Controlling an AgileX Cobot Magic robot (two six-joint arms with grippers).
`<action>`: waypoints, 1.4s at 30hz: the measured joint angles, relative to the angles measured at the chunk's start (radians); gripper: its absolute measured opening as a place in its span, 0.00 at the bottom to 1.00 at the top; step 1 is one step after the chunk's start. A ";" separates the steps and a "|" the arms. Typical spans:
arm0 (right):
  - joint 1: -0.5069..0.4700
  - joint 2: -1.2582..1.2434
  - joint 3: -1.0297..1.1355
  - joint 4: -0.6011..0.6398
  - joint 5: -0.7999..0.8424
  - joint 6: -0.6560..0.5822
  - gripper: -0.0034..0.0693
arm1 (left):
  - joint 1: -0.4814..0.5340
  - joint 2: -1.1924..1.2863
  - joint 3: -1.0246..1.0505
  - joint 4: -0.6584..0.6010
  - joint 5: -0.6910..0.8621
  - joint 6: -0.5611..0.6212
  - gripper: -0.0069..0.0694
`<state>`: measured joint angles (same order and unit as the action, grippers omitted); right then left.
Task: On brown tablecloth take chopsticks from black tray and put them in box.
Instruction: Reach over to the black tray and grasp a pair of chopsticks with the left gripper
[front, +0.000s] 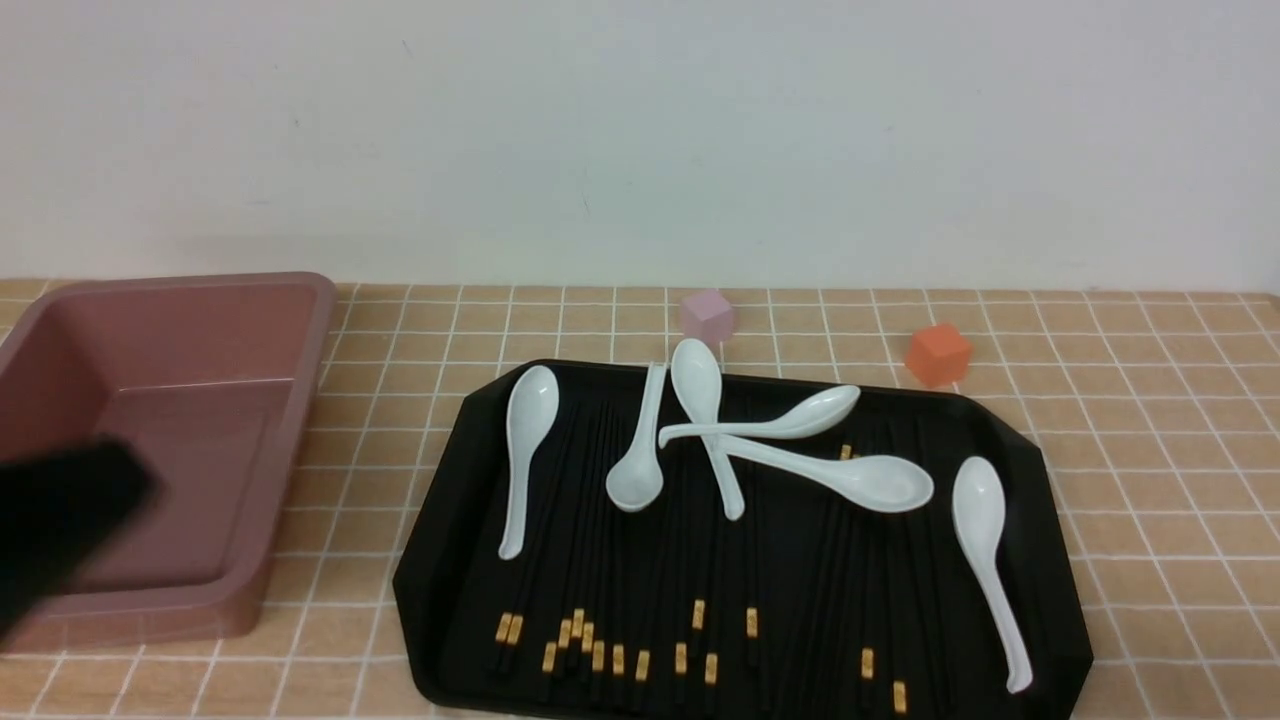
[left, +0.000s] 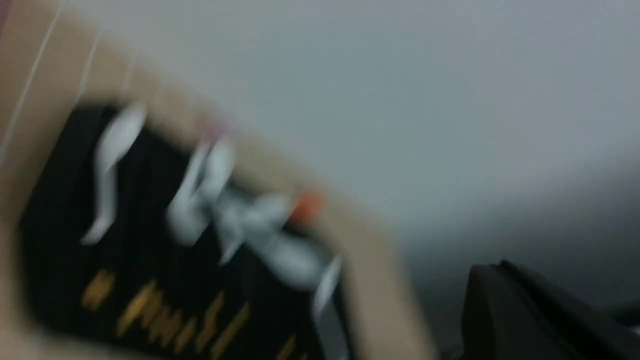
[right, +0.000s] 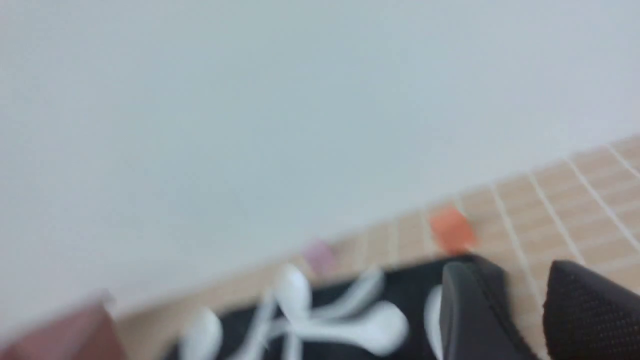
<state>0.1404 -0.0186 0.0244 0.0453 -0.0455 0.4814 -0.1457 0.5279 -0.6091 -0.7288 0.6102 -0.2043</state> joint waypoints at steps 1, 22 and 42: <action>0.000 0.000 0.000 0.002 -0.019 0.010 0.38 | 0.000 0.105 -0.048 0.055 0.090 0.031 0.07; 0.000 0.000 0.000 0.014 -0.084 0.059 0.23 | -0.353 1.017 -0.553 0.547 0.425 -0.267 0.07; 0.000 0.050 -0.342 0.014 0.513 0.028 0.05 | -0.379 1.367 -0.596 0.681 0.199 -0.383 0.48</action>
<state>0.1404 0.0315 -0.3175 0.0588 0.4671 0.5089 -0.5243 1.8951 -1.2053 -0.0481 0.8095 -0.5869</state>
